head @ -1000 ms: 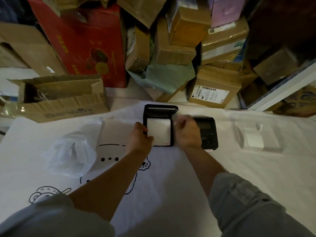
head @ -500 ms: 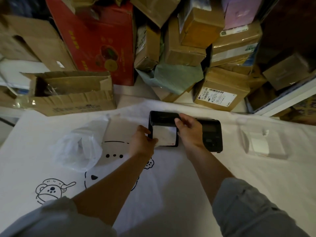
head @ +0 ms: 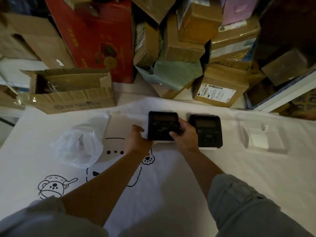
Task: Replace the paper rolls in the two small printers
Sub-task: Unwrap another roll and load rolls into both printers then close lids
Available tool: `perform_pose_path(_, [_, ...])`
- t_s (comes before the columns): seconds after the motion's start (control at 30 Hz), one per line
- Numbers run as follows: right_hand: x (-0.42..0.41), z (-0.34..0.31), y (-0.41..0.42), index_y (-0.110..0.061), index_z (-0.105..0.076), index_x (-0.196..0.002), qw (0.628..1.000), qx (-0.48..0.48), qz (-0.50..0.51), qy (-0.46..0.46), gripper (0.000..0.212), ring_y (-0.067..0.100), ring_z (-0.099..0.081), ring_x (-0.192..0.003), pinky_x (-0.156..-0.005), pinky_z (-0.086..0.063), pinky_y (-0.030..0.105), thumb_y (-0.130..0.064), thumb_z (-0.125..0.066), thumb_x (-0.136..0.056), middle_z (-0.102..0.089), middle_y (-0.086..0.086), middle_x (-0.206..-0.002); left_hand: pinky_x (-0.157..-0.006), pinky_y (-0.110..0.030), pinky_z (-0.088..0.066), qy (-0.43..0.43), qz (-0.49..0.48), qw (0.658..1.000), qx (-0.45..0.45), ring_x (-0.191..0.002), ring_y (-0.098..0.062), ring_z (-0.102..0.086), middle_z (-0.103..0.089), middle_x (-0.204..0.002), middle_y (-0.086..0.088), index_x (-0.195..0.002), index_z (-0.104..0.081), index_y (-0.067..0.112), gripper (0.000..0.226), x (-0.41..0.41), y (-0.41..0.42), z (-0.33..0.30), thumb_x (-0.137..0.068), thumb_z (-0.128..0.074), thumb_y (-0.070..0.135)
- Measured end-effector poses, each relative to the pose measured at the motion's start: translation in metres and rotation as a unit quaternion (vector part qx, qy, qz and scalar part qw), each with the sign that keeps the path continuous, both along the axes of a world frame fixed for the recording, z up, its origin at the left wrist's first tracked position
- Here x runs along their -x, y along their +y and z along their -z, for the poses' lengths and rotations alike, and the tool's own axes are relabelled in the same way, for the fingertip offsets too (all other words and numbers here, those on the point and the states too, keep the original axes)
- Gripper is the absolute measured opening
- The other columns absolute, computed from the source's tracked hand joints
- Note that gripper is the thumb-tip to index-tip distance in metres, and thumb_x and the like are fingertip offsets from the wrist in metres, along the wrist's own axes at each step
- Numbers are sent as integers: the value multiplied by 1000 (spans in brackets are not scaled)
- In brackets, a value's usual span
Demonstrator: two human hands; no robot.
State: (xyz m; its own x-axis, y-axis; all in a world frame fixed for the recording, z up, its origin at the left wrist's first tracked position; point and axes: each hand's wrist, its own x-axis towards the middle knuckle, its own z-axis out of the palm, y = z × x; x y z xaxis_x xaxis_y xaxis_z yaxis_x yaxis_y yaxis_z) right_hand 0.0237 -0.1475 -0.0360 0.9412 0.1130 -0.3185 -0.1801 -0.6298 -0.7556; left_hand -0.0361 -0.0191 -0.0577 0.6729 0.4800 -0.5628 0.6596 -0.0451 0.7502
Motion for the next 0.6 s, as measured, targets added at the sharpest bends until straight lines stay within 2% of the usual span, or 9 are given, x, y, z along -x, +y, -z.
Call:
perform_pose_path(0.1, [2,3,0,-16,-41,-142,1000,25,3,-11,63,25,-44,-131,-111,-36,40,-10,-68,-85,-50,9,-138,-62,-36,-56,3,22,999,-28,-78,-21,-62,-62,-91,-9,-110,-43,18,46,3,6,0,-78,-75,18])
perform_pose_path(0.2, [1,4,2,-15,-44,-141,999,33,0,-16,61,25,-47,-128,-109,-38,40,-12,-68,-85,-53,9,-136,-80,-30,-51,-49,66,993,-83,-90,-16,-59,-60,-101,0,-125,-52,16,49,4,10,-3,-82,-71,28])
perform_pose_path(0.3, [-1,5,4,-11,-55,-130,999,45,-8,-18,47,27,-54,-119,-104,-43,41,-13,-68,-84,-62,11,-124,-89,-33,-50,-93,95,986,-100,-100,-19,-61,-66,-106,0,-118,-64,16,33,-4,8,-6,-87,-65,27])
perform_pose_path(0.43, [-5,4,6,-9,-57,-129,999,19,32,14,40,28,-55,-118,-104,-43,37,-16,-63,-89,-61,13,-125,-79,-28,-50,-93,40,990,-101,-88,-20,-63,-70,-96,-7,-109,-70,12,22,-12,3,-8,-90,-61,19])
perform_pose_path(0.53, [-8,1,10,-11,-58,-129,994,-18,91,55,37,28,-54,-119,-103,-42,34,-22,-57,-94,-60,12,-126,-67,-29,-51,-76,-6,995,-66,-69,-18,-59,-63,-73,1,-105,-71,9,20,-14,0,-8,-91,-60,18])
perform_pose_path(0.6, [-12,0,10,-11,-59,-127,992,-17,103,69,34,28,-55,-117,-99,-40,31,-23,-56,-94,-61,12,-124,-71,-36,-56,-63,-24,997,-44,-67,-20,-58,-60,-69,0,-101,-71,6,20,-16,1,-7,-90,-61,18])
